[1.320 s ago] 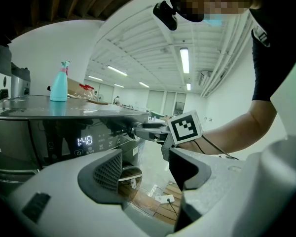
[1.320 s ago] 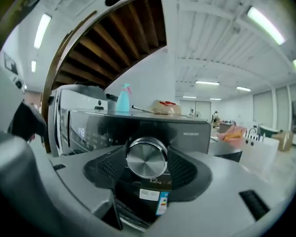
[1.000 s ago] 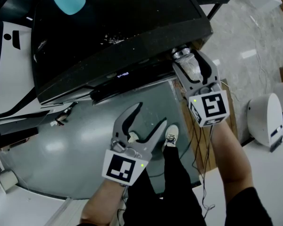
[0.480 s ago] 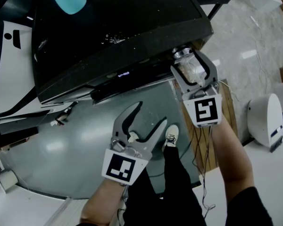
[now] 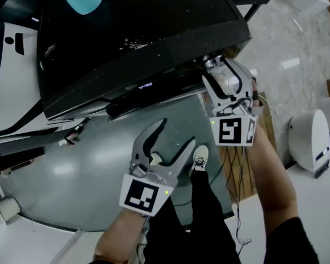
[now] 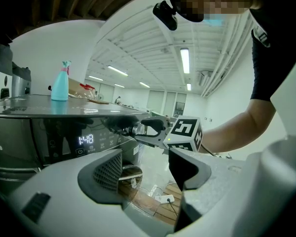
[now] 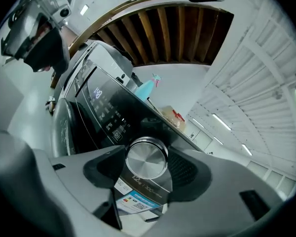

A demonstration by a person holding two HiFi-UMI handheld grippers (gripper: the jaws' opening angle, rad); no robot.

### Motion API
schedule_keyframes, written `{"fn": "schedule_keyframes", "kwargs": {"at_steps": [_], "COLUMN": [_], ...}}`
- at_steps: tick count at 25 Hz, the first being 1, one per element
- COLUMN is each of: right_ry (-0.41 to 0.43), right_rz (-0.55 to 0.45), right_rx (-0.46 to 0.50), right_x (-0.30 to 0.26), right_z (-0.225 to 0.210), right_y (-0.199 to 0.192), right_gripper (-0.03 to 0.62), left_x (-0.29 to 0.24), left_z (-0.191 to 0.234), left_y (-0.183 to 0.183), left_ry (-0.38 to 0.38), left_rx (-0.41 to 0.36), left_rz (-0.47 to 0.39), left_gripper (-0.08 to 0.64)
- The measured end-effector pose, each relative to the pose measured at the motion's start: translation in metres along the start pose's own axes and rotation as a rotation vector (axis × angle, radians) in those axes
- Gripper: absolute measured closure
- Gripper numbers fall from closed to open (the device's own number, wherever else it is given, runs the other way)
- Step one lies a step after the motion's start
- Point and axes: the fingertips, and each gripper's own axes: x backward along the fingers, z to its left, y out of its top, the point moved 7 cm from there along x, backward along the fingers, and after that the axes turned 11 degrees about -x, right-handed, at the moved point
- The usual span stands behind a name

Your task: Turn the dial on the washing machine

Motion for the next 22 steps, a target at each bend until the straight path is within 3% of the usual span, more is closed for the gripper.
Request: {"fn": "schedule_keyframes", "kwargs": {"at_steps": [2, 7, 9, 22], "right_ry": [0.001, 0.053, 0.071, 0.067], "right_rz": [-0.001, 0.033, 0.027, 0.028], "right_rx": [-0.087, -0.443, -0.511, -0.444], "right_x": [0.000, 0.002, 0.002, 0.003], "right_z": [-0.001, -0.013, -0.016, -0.013], "right_y": [-0.001, -0.004, -0.005, -0.006], "right_gripper": [0.325, 0.325, 0.324, 0.291], "left_x": [0.000, 0.000, 0.000, 0.001], "left_z": [0.001, 0.001, 0.001, 0.000], "left_y": [0.000, -0.001, -0.001, -0.003], "left_ry": [0.001, 0.001, 0.002, -0.001], "left_rx": [-0.002, 0.003, 0.006, -0.001], "left_rz": [0.001, 0.002, 0.001, -0.001], "left_gripper": [0.284, 0.284, 0.284, 0.284]}}
